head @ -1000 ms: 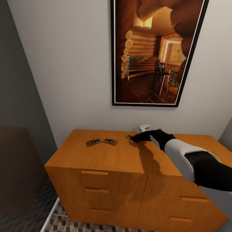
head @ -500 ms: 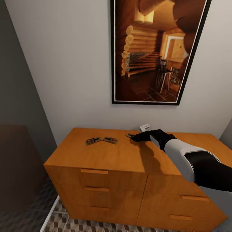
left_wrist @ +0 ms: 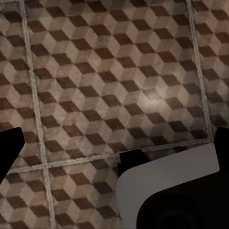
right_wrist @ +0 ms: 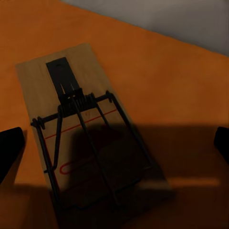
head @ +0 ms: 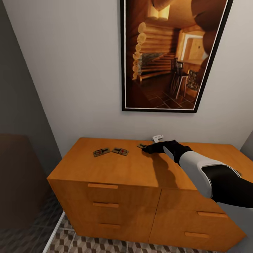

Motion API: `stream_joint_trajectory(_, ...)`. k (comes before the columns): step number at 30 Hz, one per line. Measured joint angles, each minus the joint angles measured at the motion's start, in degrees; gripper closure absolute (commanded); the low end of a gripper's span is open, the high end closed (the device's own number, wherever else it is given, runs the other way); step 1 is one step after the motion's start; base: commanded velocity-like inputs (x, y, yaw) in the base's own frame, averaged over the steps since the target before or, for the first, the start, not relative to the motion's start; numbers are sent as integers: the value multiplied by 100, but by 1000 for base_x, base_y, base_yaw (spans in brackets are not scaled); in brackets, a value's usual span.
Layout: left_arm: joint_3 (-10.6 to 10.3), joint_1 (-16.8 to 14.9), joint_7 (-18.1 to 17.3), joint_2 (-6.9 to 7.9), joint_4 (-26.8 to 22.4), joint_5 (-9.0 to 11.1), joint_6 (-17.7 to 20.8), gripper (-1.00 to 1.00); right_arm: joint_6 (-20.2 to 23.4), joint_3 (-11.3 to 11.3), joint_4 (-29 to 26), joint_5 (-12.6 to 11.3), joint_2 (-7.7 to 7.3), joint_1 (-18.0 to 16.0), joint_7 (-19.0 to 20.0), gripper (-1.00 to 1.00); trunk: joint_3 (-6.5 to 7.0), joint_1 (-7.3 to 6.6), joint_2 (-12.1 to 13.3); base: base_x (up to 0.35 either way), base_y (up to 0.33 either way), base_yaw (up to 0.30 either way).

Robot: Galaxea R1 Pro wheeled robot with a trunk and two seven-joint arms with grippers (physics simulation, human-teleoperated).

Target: Take the four mousetraps from the cabinet in the bathroom and place them on the bathroom floor. Make sure all four end up on the same floor surface, and ensure that at least two of them are either under or directly next to the same bathroom sink.

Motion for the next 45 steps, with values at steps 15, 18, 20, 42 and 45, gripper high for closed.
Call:
stream_joint_trajectory(15, 0, 0, 0, -1, 0, 0, -2, -100, -1, 9, -13, -13, 3, 1, 7, 100, -7, 0, 0, 0, 0, 0)
stream_joint_trajectory(18, 0, 0, 0, -3, 0, -1, -6, -100, -1, 20, -16, -15, 1, 1, 6, 100, -7, 0, 0, 0, 0, 0)
stream_joint_trajectory(20, 0, 0, 0, -4, 0, 0, -6, -100, -11, 117, -51, 13, 0, 1, 0, 100, -7, 0, 0, 0, 0, 0)
stream_joint_trajectory(42, 0, 0, 0, 0, -1, -1, -3, -100, -19, 148, -104, 43, 21, 1, 15, 100, -7, 0, 0, 0, 0, 0)
stream_joint_trajectory(45, 0, -1, -12, -48, 0, -8, -9, -100, 26, 159, -132, 36, 16, 4, 18, 100, -8, 1, 1, 0, 0, 0)
